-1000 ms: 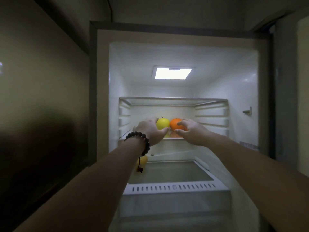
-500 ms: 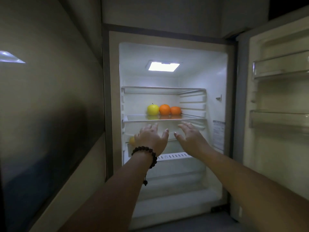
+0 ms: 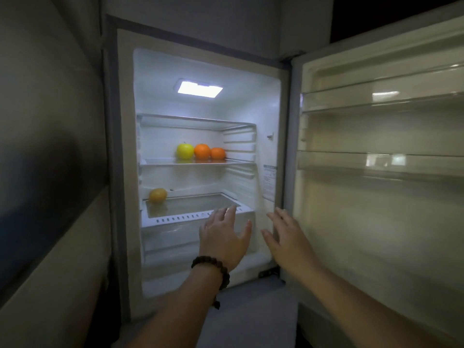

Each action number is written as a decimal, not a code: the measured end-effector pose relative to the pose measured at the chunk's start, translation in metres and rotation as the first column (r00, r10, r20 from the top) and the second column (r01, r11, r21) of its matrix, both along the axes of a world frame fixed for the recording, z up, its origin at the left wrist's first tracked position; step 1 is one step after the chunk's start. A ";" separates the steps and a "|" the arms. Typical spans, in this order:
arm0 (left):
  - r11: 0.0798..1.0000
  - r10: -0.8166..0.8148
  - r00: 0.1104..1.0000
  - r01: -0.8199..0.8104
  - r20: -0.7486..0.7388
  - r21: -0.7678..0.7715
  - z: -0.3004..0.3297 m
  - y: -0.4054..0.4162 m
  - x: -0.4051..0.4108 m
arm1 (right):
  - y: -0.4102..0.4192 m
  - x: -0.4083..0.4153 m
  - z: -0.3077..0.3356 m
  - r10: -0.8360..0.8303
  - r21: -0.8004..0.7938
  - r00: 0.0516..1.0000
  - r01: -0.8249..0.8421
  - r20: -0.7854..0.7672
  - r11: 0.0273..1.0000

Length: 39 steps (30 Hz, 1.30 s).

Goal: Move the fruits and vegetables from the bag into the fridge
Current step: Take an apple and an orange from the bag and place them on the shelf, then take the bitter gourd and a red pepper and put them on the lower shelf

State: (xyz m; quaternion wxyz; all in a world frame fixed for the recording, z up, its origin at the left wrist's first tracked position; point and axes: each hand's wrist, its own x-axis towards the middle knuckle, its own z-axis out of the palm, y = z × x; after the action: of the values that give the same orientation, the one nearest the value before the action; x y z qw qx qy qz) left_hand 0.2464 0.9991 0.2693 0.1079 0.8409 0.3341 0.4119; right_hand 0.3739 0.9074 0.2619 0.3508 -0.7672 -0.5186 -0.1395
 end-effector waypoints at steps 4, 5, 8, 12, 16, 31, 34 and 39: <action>0.994 -0.110 0.990 0.109 -0.094 -0.012 -0.029 -0.056 0.018 | -0.068 0.003 -0.028 -0.101 -0.006 0.995 0.101 0.006 0.995; 0.989 -0.147 0.983 0.146 -0.108 -0.017 -0.035 -0.073 0.022 | -0.088 0.004 -0.034 -0.136 -0.020 0.991 0.136 0.003 0.990; 0.966 -0.258 0.949 0.257 -0.180 -0.032 -0.057 -0.129 0.033 | -0.155 0.007 -0.054 -0.234 0.003 0.972 0.234 -0.006 0.972; 0.920 -0.386 0.879 0.387 -0.280 -0.053 -0.087 -0.212 0.045 | -0.251 0.001 -0.075 -0.382 -0.030 0.924 0.381 -0.033 0.924; 0.843 -0.521 0.790 0.535 -0.322 -0.052 -0.111 -0.300 0.055 | -0.351 -0.010 -0.096 -0.509 -0.046 0.859 0.507 -0.059 0.861; 0.372 -0.873 0.293 0.917 -0.390 -0.144 -0.181 -0.637 0.050 | -0.698 -0.130 -0.192 -0.943 -0.137 0.286 0.941 -0.169 0.310; 0.269 -0.889 0.179 0.949 -0.421 -0.166 -0.194 -0.690 0.041 | -0.746 -0.163 -0.207 -0.961 -0.186 0.144 0.964 -0.237 0.191; 0.107 -0.894 0.001 0.972 -0.447 -0.211 -0.214 -0.763 0.032 | -0.808 -0.203 -0.232 -0.963 -0.247 -0.038 0.969 -0.267 0.030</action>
State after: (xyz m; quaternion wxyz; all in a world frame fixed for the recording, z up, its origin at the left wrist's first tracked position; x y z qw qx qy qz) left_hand 0.2781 0.2364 0.0551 0.2011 0.9216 -0.3294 0.0401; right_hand 0.1706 0.0995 0.0300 0.2478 -0.9163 0.2405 -0.2031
